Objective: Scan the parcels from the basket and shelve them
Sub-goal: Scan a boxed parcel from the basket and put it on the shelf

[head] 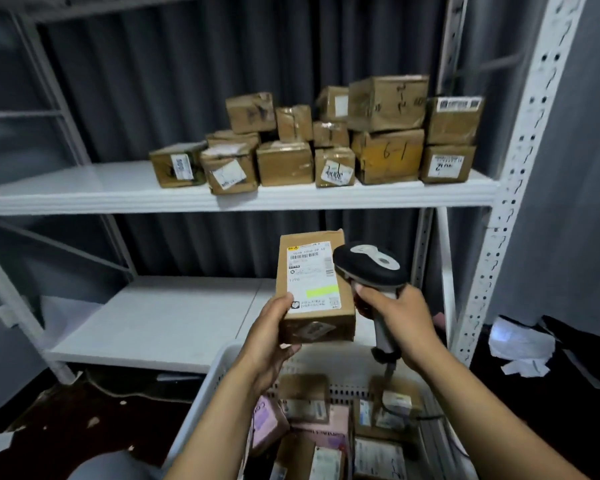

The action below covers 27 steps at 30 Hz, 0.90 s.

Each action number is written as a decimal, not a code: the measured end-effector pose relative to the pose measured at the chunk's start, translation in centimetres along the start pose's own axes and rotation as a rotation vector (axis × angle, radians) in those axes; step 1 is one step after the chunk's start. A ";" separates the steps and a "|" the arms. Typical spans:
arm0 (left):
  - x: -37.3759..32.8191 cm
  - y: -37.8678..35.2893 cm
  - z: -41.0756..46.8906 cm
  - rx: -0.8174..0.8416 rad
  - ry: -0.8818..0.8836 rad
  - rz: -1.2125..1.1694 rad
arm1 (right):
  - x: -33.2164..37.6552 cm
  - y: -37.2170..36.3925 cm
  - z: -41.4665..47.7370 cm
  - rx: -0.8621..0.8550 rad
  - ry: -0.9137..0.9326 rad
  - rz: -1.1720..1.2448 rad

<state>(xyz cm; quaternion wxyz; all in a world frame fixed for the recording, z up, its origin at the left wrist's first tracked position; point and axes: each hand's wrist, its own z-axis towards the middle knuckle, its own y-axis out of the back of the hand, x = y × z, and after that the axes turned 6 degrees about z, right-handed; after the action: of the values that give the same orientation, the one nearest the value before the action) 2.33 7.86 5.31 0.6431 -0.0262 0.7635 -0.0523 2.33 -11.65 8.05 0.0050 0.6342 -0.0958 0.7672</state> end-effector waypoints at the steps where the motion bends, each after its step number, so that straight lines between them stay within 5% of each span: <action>1: -1.2 -0.1 -0.3 0.008 -0.036 0.024 | 1.3 -0.5 0.0 -0.004 0.028 0.019; 10: -11.3 1.1 -0.6 0.095 -0.536 0.352 | 9.9 -4.1 2.3 -0.121 0.138 0.040; 27: -22.1 -0.6 3.8 -0.319 -0.636 0.079 | 17.1 -8.6 10.4 -0.119 0.175 0.108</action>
<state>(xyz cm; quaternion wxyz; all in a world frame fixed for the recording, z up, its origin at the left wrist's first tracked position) 9.89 9.43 26.41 0.8379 -0.1116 0.5242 0.1033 10.25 -6.76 27.72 0.0099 0.5574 -0.1743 0.8117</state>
